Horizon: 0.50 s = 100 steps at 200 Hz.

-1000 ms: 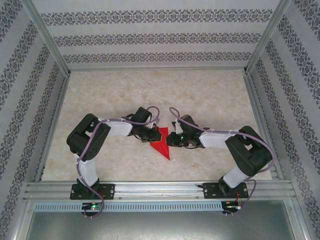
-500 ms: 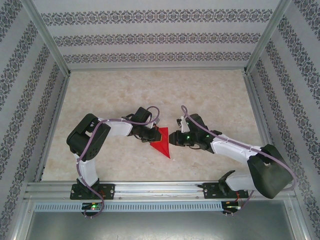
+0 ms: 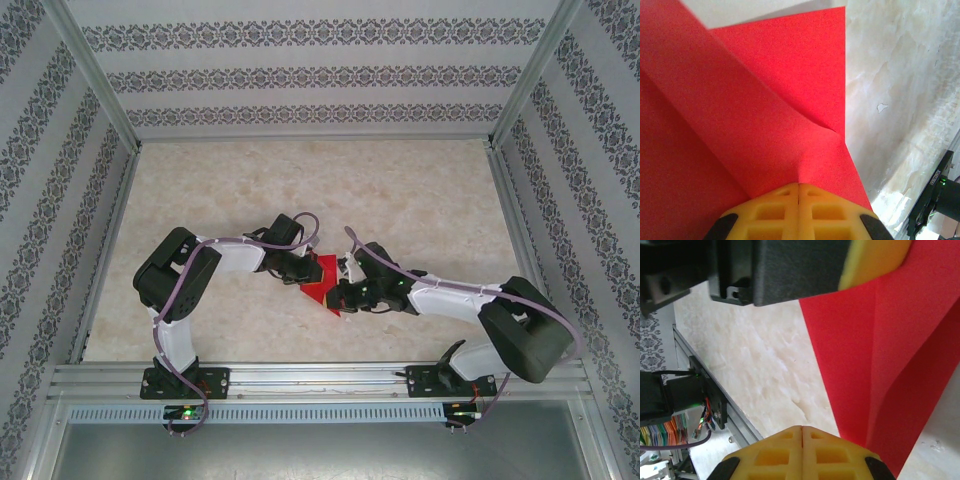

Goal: Fold a paper plane with a square sheet of paper (fold left side to right side)
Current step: Fourth fold the wing at the center of the table.

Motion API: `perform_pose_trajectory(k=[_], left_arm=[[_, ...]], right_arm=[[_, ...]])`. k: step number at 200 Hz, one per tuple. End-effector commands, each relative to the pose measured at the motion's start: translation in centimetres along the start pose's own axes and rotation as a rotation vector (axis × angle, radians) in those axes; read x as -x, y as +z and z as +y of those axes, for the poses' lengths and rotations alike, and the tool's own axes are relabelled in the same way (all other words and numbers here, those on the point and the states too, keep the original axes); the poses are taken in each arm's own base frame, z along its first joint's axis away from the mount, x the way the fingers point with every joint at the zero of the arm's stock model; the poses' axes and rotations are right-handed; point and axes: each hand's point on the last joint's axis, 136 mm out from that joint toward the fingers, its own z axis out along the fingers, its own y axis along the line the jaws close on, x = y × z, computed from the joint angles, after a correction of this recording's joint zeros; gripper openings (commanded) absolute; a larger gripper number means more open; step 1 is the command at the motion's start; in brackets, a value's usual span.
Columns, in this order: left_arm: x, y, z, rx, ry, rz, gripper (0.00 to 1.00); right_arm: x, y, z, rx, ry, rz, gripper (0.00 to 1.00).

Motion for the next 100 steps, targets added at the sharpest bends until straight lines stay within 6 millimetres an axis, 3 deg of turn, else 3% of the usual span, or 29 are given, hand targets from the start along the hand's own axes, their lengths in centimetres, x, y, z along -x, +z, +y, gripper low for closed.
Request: perform_pose_trajectory(k=[1, 100], left_arm=[[-1.5, 0.8, 3.0, 0.120, -0.031, 0.044, 0.00], [-1.4, 0.7, 3.0, 0.122, -0.029, 0.045, 0.00]], right_arm=[[0.0, 0.4, -0.7, -0.020, 0.012, -0.005, 0.00], [-1.7, 1.6, -3.9, -0.108, 0.068, 0.032, 0.00]])
